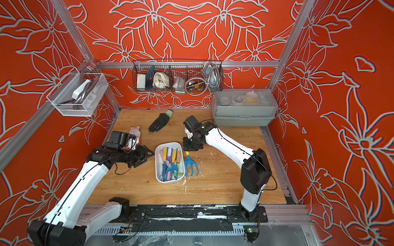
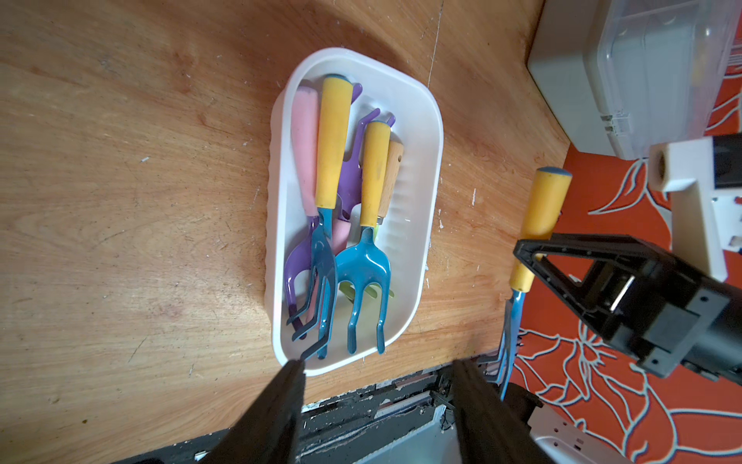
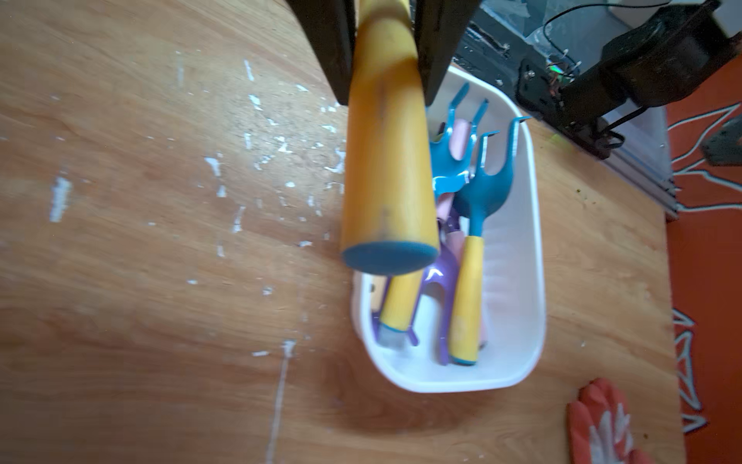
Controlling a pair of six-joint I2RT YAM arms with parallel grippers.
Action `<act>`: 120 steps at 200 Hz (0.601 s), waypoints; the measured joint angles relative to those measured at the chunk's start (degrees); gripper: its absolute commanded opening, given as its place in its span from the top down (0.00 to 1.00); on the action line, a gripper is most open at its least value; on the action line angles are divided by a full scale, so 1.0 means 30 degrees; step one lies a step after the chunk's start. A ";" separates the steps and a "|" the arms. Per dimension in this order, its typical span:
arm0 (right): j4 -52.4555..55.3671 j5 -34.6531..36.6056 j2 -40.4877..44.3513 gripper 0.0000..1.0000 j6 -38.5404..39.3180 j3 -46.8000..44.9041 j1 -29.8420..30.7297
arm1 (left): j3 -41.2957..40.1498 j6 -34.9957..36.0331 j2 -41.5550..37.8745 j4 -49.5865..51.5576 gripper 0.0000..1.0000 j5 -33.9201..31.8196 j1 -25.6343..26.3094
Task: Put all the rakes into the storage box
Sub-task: Place the rake in the storage box.
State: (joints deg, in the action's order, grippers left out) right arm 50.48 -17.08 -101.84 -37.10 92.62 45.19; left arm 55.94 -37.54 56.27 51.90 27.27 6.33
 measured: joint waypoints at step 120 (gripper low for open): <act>-0.0211 0.0852 -0.5166 0.99 -0.2557 0.4670 0.2076 | -0.0707 0.0022 -0.2404 0.1574 0.39 -0.0117 0.0000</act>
State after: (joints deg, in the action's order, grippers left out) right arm 49.84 -14.52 -117.34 -44.77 106.63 51.42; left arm 53.82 -37.47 49.06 56.62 26.92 6.33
